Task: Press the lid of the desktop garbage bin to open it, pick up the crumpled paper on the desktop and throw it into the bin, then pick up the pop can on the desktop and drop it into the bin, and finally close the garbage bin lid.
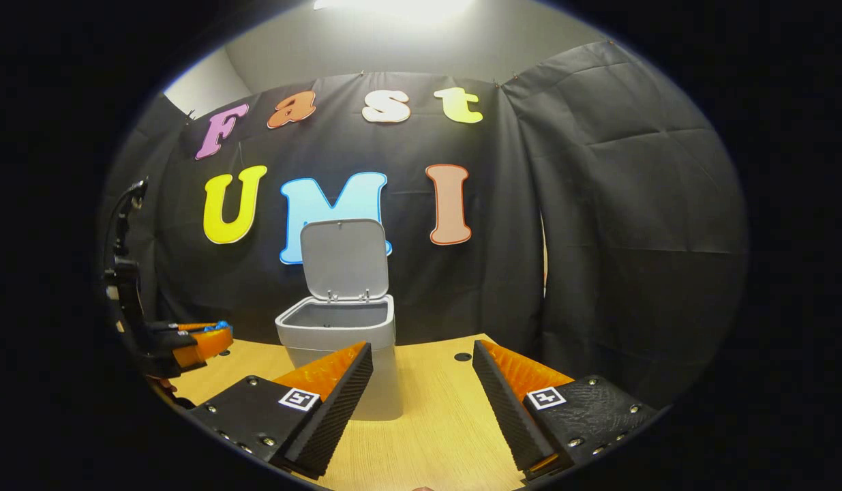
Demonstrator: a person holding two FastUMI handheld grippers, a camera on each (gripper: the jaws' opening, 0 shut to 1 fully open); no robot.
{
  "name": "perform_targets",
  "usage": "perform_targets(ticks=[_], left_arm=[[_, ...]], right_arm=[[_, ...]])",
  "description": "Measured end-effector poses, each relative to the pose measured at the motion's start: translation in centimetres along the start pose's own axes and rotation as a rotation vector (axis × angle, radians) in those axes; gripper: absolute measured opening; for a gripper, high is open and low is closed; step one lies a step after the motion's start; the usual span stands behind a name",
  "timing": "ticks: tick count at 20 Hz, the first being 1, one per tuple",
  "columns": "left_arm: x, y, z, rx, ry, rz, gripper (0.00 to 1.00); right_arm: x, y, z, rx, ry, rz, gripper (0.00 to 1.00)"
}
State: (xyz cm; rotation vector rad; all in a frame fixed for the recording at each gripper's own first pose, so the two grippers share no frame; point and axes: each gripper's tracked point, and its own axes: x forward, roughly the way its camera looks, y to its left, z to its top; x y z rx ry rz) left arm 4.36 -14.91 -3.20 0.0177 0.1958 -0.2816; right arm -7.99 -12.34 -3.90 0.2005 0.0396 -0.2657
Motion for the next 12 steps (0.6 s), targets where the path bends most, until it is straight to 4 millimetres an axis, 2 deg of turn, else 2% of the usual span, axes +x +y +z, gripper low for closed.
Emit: perform_targets(ticks=[2,3,7,10,12], left_arm=[[1.4,-1.6,1.4,0.009,-0.031,-0.026,0.2],[2.1,-2.3,1.8,0.016,-0.044,-0.034,0.18],[5.3,-4.4,2.8,0.013,-0.079,-0.061,0.2],[8.5,-4.4,2.2,-0.042,-0.066,-0.058,0.18],[10.2,-3.8,1.5,-0.078,-0.041,-0.041,0.18]], right_arm=[[0.3,-0.3,-0.3,-0.015,0.008,-0.002,0.95],[0.5,-0.4,-0.4,-0.021,0.013,-0.003,0.95],[1.4,-1.0,-1.1,-0.035,0.044,-0.013,0.95],[1.5,-1.2,-1.5,-0.046,0.058,-0.022,0.95],[1.2,-1.3,-1.2,-0.062,0.059,-0.029,0.95]])
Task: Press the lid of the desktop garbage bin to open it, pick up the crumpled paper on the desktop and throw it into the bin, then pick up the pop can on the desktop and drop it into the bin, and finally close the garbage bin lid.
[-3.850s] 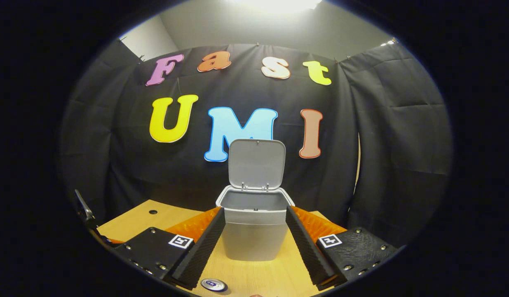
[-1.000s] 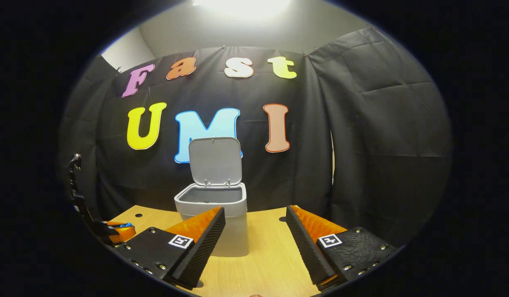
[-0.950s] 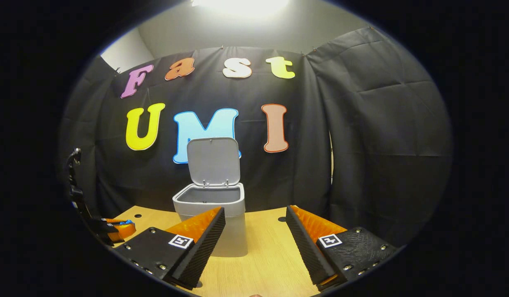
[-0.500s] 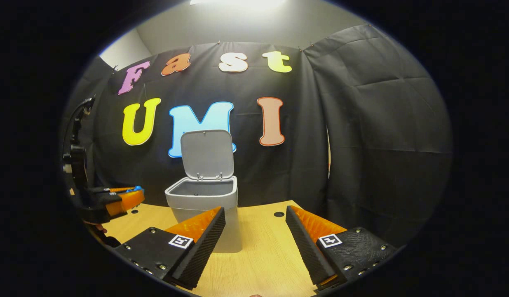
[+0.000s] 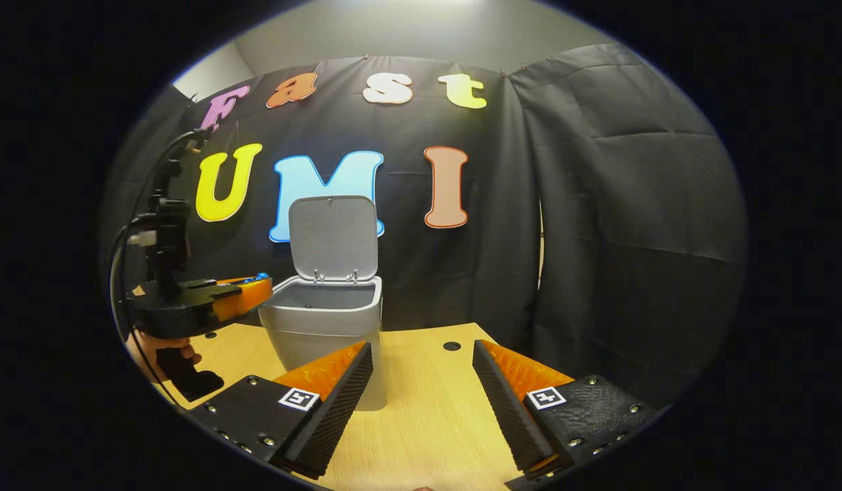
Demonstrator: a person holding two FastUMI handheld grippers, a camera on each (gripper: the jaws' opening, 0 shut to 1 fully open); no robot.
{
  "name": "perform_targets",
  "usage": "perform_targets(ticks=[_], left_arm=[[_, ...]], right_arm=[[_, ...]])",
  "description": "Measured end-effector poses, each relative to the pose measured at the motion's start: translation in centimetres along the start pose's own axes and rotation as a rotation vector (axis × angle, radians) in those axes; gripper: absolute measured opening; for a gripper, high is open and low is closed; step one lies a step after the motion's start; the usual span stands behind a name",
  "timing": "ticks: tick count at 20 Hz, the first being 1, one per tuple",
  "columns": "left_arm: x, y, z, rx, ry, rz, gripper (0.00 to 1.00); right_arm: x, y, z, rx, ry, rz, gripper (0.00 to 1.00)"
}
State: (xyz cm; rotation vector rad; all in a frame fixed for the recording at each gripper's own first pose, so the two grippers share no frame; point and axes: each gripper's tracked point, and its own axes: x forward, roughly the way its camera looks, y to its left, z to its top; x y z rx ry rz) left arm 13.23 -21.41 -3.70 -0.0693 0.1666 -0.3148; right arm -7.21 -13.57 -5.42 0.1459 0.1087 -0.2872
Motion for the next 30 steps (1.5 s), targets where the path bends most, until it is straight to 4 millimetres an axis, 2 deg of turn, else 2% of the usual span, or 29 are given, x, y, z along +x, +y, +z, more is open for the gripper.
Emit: perform_targets(ticks=[4,6,8,9,13,14,16,17,18,19,22,24,26,28,30], left_arm=[[1.9,0.7,0.2,0.029,-0.016,0.023,0.2],[2.9,0.5,-0.2,0.044,-0.01,0.017,0.19],[3.7,0.4,-1.0,0.053,0.007,0.018,0.24],[4.0,0.5,-1.2,0.056,0.011,0.018,0.22],[4.6,0.5,-2.2,0.052,0.038,0.016,0.43],[4.5,0.5,-2.2,0.052,0.034,0.013,0.43],[4.5,0.2,-1.9,0.049,0.022,0.006,0.6],[4.6,0.2,-1.8,0.046,0.018,0.004,0.65],[4.6,0.1,-1.9,0.044,0.018,0.004,0.75],[4.6,0.2,-2.0,0.041,0.023,0.005,0.8],[3.8,0.3,-1.7,0.013,0.004,0.017,0.89],[3.1,0.8,-1.5,-0.007,-0.002,0.04,0.9],[1.8,1.5,-1.3,-0.03,-0.012,0.065,0.92],[0.3,2.6,-0.9,-0.041,-0.021,0.095,0.95],[-1.6,3.7,-0.7,-0.041,-0.033,0.134,0.92]], right_arm=[[-0.3,0.1,0.2,0.001,-0.003,0.0,0.95],[-0.3,0.2,0.0,0.009,0.003,0.007,0.95],[-0.2,0.4,0.0,0.013,0.002,0.015,0.95],[-0.1,0.4,0.1,0.011,-0.002,0.019,0.95],[0.3,0.5,0.1,0.002,-0.007,0.027,0.95],[0.4,0.6,0.1,0.005,-0.005,0.029,0.95],[0.5,0.6,0.1,0.01,-0.003,0.031,0.95],[0.6,0.7,0.1,0.011,-0.004,0.032,0.95],[0.6,0.6,0.2,0.011,-0.006,0.032,0.95],[0.6,0.6,0.2,0.01,-0.008,0.031,0.95],[0.7,0.6,0.3,-0.011,-0.016,0.034,0.95],[0.8,0.8,0.5,-0.027,-0.023,0.05,0.95],[0.8,1.3,0.7,-0.037,-0.037,0.083,0.95],[0.6,2.6,1.2,-0.043,-0.051,0.127,0.95],[0.3,3.6,1.4,-0.044,-0.065,0.177,0.95]])
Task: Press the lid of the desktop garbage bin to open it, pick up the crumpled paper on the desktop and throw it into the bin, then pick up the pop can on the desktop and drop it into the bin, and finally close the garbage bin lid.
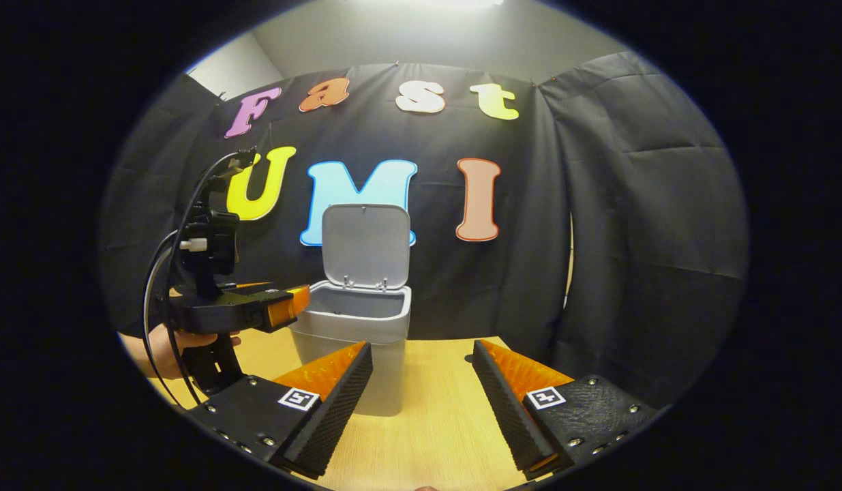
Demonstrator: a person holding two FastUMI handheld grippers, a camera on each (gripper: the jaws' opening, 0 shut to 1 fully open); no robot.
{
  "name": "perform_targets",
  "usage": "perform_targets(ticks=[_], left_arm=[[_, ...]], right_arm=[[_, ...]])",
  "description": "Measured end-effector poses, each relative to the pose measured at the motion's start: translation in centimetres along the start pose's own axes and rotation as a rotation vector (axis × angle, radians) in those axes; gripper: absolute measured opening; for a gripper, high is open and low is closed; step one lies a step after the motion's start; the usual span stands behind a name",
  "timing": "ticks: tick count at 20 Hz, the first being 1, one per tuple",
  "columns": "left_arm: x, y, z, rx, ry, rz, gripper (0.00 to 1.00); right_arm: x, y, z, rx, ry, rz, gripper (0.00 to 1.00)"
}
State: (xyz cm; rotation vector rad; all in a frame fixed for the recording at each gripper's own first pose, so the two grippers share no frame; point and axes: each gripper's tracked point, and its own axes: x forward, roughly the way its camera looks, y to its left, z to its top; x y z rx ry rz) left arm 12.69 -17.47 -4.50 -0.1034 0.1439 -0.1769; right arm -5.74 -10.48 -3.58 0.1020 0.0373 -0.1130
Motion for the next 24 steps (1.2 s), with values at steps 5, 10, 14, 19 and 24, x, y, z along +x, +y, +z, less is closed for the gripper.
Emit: perform_targets(ticks=[5,10,14,19,24], left_arm=[[-5.9,3.9,0.7,0.008,-0.033,0.12,0.93],[-11.3,7.0,0.9,0.034,-0.05,0.171,0.91],[-14.1,9.0,1.4,0.021,-0.052,0.156,0.93],[-16.5,11.7,2.0,0.02,-0.044,0.123,0.93],[-17.5,14.4,2.5,0.005,-0.056,0.083,0.96]], right_arm=[[-0.8,4.3,-0.8,0.017,0.015,0.158,0.95],[-2.2,8.0,-2.2,0.004,0.05,0.246,0.95],[-3.0,11.4,-3.4,0.019,0.099,0.278,0.95],[-3.1,15.5,-6.8,0.023,0.213,0.288,0.95],[-2.8,18.6,-10.9,0.006,0.35,0.275,0.95]])
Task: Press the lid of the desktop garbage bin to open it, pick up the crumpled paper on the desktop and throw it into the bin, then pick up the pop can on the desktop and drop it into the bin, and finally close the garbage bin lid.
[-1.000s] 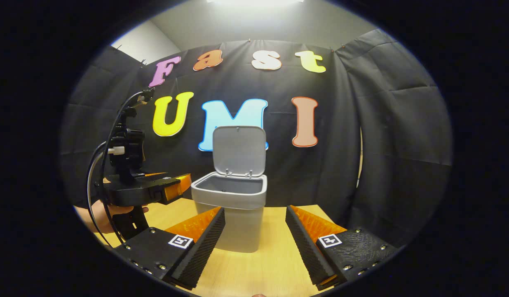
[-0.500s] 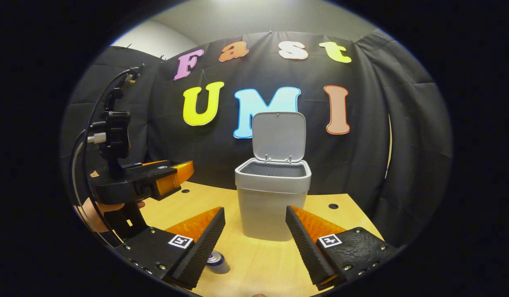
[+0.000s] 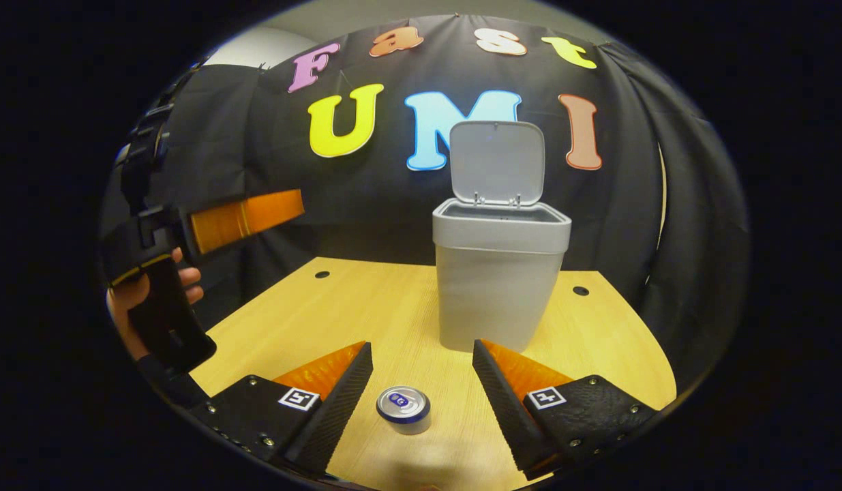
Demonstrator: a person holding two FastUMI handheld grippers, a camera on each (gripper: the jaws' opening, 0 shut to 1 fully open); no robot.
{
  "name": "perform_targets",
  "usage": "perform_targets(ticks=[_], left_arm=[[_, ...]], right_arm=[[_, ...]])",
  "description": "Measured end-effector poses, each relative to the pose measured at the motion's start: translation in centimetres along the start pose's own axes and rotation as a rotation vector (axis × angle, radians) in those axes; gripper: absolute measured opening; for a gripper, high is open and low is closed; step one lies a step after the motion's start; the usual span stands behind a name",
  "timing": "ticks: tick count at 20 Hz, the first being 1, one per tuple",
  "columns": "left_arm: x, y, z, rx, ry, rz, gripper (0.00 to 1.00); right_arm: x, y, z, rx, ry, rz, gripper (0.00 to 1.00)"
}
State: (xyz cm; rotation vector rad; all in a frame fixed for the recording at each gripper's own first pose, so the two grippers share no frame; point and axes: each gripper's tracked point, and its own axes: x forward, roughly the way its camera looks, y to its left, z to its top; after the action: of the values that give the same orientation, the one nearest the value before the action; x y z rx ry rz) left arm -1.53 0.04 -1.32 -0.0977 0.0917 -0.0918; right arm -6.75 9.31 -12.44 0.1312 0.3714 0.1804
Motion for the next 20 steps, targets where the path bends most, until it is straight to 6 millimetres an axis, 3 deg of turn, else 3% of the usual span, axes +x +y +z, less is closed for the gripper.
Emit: perform_targets(ticks=[5,8,10,13,14,20], left_arm=[[-0.5,2.8,-0.5,0.007,0.0,-0.011,0.92],[-0.7,3.9,-0.9,0.006,0.005,-0.004,0.96],[-0.7,4.5,-1.0,0.008,0.008,0.006,0.91],[-0.8,4.6,-0.6,0.004,0.003,0.018,0.91],[-0.9,4.5,-0.6,-0.002,0.008,0.017,0.96],[-0.7,3.5,-1.6,-0.007,0.034,0.04,0.91]], right_arm=[[2.0,2.3,-3.5,-0.024,0.126,0.013,0.95],[3.2,2.3,-5.3,-0.057,0.198,0.005,0.95],[3.7,2.1,-6.3,-0.069,0.235,-0.004,0.95],[4.3,2.0,-7.8,-0.071,0.293,0.016,0.95],[4.6,1.9,-8.3,-0.076,0.311,0.015,0.95],[4.9,1.6,-10.4,-0.108,0.385,0.044,0.94]])
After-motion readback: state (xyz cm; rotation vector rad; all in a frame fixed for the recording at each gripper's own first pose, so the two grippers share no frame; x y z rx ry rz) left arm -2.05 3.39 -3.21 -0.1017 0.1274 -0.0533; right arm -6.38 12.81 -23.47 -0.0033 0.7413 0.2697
